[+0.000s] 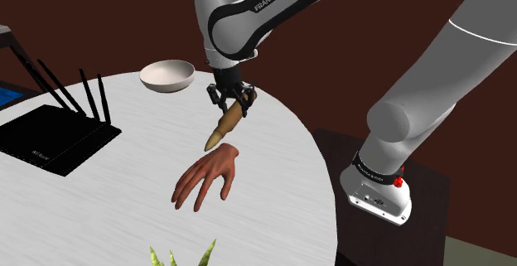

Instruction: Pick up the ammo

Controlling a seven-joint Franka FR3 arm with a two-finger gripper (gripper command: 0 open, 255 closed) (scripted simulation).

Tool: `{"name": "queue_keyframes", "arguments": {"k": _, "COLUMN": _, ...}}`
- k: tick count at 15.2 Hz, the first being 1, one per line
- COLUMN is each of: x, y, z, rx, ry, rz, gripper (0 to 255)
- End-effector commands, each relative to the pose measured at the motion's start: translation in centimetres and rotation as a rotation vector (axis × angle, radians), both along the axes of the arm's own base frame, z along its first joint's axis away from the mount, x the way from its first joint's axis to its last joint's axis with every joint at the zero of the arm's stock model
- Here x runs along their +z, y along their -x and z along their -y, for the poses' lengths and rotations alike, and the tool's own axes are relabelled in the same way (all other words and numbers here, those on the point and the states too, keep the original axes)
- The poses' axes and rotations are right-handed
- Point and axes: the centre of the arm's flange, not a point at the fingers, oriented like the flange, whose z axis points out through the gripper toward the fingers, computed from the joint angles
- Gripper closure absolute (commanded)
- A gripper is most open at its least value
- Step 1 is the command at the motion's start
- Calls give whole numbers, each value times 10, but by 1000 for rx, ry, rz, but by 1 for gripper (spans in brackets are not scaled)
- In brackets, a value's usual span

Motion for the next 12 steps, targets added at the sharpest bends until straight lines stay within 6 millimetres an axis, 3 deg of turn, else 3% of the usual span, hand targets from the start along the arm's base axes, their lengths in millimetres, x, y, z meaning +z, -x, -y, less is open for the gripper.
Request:
{"name": "queue_keyframes", "arguments": {"k": 1, "x": -1, "y": 0, "z": 0, "rx": 1, "ry": 0, "rz": -1, "gripper": 255}}
{"name": "queue_keyframes", "arguments": {"k": 3, "x": -1, "y": 0, "z": 1, "rx": 1, "ry": 0, "rz": -1, "gripper": 255}}
{"name": "queue_keyframes", "arguments": {"k": 12, "x": 47, "y": 0, "z": 1, "rx": 1, "ry": 0, "rz": -1, "gripper": 255}}
